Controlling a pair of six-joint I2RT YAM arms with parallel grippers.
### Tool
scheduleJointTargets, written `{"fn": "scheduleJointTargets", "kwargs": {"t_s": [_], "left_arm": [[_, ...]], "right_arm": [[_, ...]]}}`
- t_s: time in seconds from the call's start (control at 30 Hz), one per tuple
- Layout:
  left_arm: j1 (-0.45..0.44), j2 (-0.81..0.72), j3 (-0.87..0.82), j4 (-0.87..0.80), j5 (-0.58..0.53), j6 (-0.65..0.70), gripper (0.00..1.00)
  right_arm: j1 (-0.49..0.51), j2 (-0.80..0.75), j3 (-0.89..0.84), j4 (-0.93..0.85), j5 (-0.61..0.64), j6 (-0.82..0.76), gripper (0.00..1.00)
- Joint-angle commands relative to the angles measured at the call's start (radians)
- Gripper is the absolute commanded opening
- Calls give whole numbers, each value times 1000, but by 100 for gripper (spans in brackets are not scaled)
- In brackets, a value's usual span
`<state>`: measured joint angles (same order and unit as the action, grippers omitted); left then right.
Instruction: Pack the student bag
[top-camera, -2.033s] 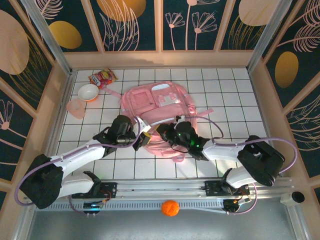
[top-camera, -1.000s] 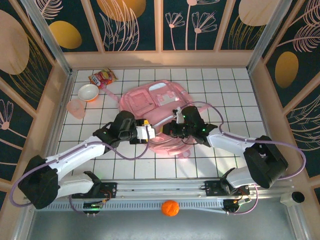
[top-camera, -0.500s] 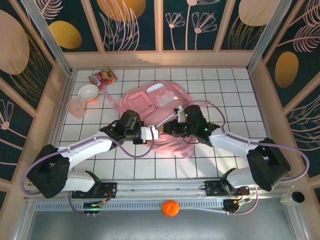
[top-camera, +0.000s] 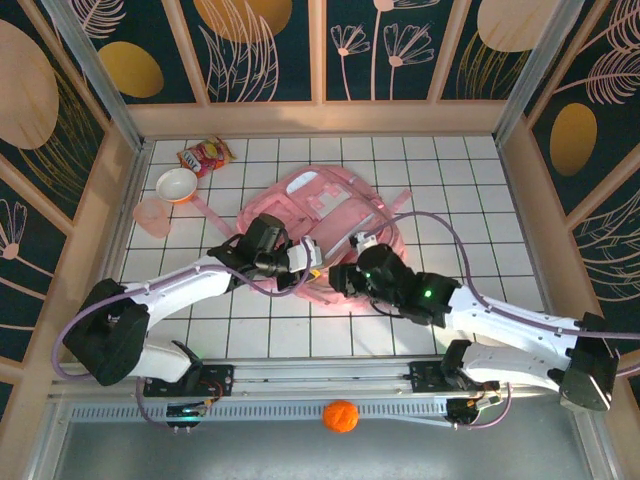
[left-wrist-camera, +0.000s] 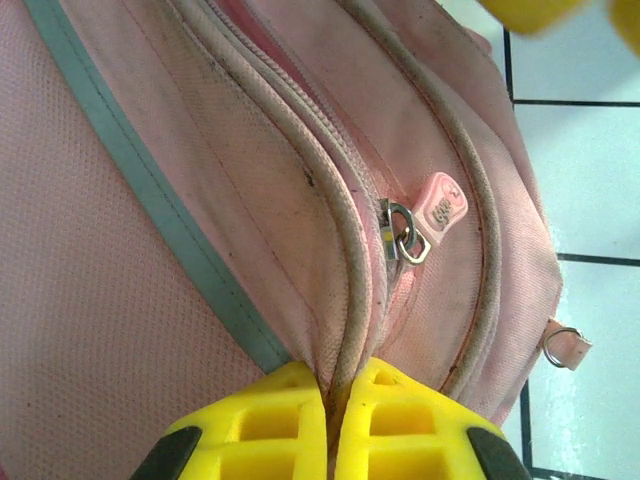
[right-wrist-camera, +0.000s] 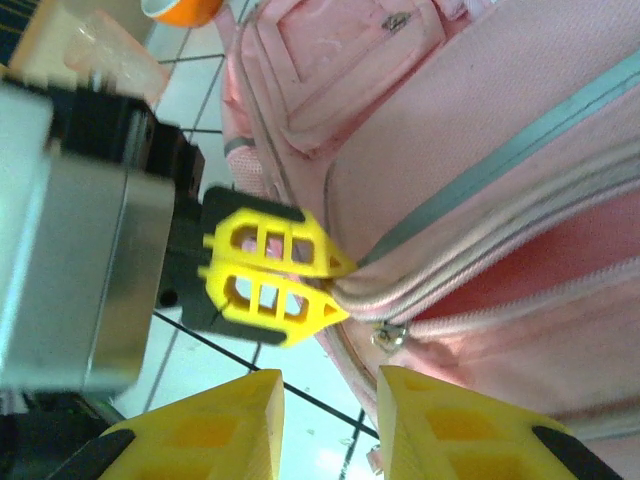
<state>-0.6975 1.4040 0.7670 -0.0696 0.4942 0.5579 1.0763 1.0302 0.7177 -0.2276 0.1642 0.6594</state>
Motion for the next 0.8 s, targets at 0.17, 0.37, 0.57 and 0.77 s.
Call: {"fn": "scheduleJointTargets", "kwargs": {"t_s": [0.17, 0.37, 0.57, 0.77], "left_arm": [[-2, 27, 38, -41, 119, -107, 0], [-2, 22, 42, -37, 120, -116, 0], [-2, 14, 41, -28, 119, -121, 0], [0, 4, 41, -34, 95, -109, 0]], "right_arm": [[64, 99, 27, -59, 202, -101, 36], [61, 174, 65, -55, 174, -201, 40], [36, 259, 107, -66, 184, -265, 40], [-18, 275, 123, -108, 166, -307, 30]]}}
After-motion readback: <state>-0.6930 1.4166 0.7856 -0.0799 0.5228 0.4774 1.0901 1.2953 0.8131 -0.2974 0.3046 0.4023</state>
